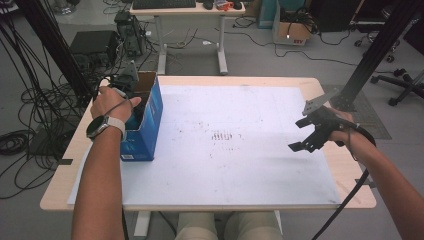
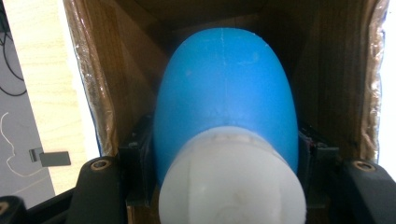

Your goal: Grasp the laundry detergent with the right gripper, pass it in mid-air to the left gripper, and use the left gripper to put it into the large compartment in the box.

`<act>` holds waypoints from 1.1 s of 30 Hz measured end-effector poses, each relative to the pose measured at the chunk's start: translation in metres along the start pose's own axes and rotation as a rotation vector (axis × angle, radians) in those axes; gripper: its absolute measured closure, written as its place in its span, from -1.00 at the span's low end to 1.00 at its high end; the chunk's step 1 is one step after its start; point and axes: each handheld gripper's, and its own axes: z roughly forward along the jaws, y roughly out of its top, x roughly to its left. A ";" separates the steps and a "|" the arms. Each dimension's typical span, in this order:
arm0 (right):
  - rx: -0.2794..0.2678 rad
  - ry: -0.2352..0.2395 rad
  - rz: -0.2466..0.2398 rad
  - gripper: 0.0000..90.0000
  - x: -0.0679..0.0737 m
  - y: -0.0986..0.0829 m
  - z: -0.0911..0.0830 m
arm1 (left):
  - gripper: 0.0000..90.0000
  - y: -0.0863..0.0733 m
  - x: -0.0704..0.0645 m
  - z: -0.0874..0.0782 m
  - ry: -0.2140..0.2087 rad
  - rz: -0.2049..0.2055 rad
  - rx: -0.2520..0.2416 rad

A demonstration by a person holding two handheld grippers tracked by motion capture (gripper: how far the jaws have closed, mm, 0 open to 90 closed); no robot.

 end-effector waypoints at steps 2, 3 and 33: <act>0.002 0.004 0.005 -0.91 0.000 0.000 0.000 | -0.17 0.000 0.000 0.000 0.003 0.001 -0.003; -0.022 0.008 -0.027 -0.91 -0.002 0.000 0.003 | -0.17 0.001 0.000 0.001 0.007 0.006 -0.002; 0.017 0.012 0.004 -0.91 -0.002 -0.002 0.005 | -0.38 0.000 0.001 0.006 -0.014 -0.015 -0.047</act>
